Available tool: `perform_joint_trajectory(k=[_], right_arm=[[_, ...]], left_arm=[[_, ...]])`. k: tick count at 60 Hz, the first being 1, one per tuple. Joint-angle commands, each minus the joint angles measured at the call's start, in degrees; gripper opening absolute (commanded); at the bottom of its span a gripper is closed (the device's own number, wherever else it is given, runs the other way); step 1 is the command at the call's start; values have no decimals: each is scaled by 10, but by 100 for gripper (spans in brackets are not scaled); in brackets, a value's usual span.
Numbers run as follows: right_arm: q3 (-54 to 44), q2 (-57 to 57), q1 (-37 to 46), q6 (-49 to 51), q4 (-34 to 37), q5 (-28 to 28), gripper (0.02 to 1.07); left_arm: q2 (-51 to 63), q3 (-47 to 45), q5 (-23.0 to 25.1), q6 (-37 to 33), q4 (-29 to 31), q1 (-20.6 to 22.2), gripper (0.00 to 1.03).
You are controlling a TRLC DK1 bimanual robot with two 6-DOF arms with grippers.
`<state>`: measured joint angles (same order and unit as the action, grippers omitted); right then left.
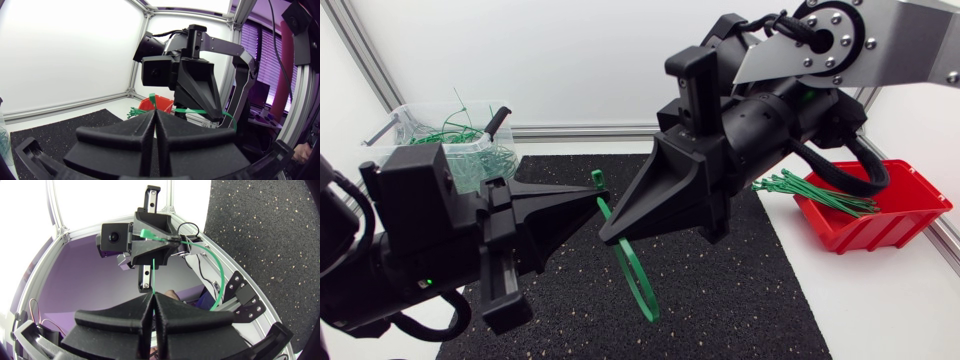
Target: Take a green cable tie from the red box, thread the tail through the head to close it, then place it in the transparent bin on the left.
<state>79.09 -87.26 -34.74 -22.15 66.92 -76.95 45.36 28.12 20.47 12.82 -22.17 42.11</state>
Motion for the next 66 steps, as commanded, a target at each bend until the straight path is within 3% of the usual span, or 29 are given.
perform_joint_trajectory(k=[1,25,44,66], right_arm=[[10,-9,5,-14,8,-9,8],[20,-8,17,-16,13,-17,8],[34,-13,28,-39,60,-13,8],[71,-45,8,-25,119,-7,8]], left_arm=[[3,6,-9,-17,-10,10,3],[-5,-2,-18,0,-9,13,3],[-9,3,-3,64,5,14,3],[-15,4,4,87,10,14,3]])
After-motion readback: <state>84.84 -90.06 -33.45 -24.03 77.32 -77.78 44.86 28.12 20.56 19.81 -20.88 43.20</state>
